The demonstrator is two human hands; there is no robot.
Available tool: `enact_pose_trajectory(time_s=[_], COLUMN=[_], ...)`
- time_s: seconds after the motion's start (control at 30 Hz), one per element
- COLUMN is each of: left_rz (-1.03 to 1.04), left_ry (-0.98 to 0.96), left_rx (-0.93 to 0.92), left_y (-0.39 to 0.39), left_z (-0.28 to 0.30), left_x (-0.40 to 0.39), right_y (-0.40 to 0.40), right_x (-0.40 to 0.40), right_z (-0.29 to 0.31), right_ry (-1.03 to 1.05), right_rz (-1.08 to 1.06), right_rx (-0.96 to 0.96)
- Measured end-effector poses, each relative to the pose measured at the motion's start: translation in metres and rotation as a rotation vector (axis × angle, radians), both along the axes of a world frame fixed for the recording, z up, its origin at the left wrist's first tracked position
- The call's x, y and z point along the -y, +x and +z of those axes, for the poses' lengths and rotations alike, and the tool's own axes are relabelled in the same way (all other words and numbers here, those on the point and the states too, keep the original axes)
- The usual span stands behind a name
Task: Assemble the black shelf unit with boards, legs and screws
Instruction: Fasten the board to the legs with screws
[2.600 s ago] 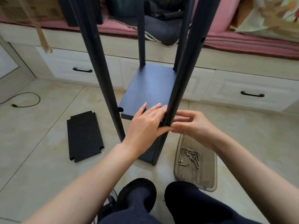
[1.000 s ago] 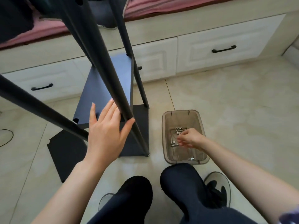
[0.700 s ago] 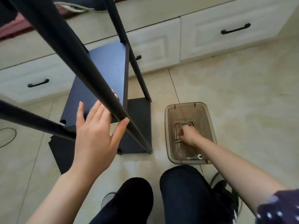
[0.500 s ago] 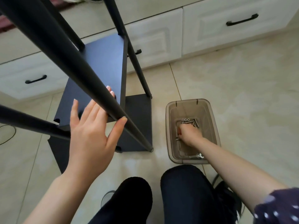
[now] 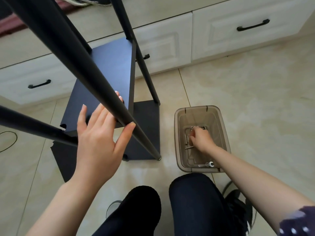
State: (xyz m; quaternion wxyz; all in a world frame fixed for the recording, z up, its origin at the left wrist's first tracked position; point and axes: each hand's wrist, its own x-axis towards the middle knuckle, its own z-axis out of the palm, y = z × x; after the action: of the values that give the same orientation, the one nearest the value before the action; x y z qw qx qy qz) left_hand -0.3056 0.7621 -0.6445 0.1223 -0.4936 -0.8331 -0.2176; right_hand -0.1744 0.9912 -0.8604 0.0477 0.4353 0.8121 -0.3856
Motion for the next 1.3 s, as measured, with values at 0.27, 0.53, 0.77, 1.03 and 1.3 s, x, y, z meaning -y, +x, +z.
enact_pose_trajectory(time_s=[0.27,0.53,0.77,1.03,1.3], left_rz=[0.003,0.008,0.044,0.036,0.087], left_ry=[-0.004,-0.077,-0.023,0.029,0.145], left_rx=[0.037,0.062,0.376,0.473,0.601], left_y=[0.003,0.007,0.001,-0.006,-0.024], left_z=[0.003,0.016,0.029,0.037,0.053], left_x=[0.000,0.001,-0.003,0.014,0.064], right_y=[-0.001,-0.063,-0.093,-0.097,-0.123], right_x=[0.010,0.041,0.066,0.083,0.124], right_z=[0.080,0.218,0.254,0.263,0.283], right_ry=[-0.405,-0.840,-0.948,-0.929,-0.904], right_rz=[-0.214,-0.194,-0.168,-0.182,-0.137], right_rx=[-0.464,-0.813,-0.729,-0.686,-0.634])
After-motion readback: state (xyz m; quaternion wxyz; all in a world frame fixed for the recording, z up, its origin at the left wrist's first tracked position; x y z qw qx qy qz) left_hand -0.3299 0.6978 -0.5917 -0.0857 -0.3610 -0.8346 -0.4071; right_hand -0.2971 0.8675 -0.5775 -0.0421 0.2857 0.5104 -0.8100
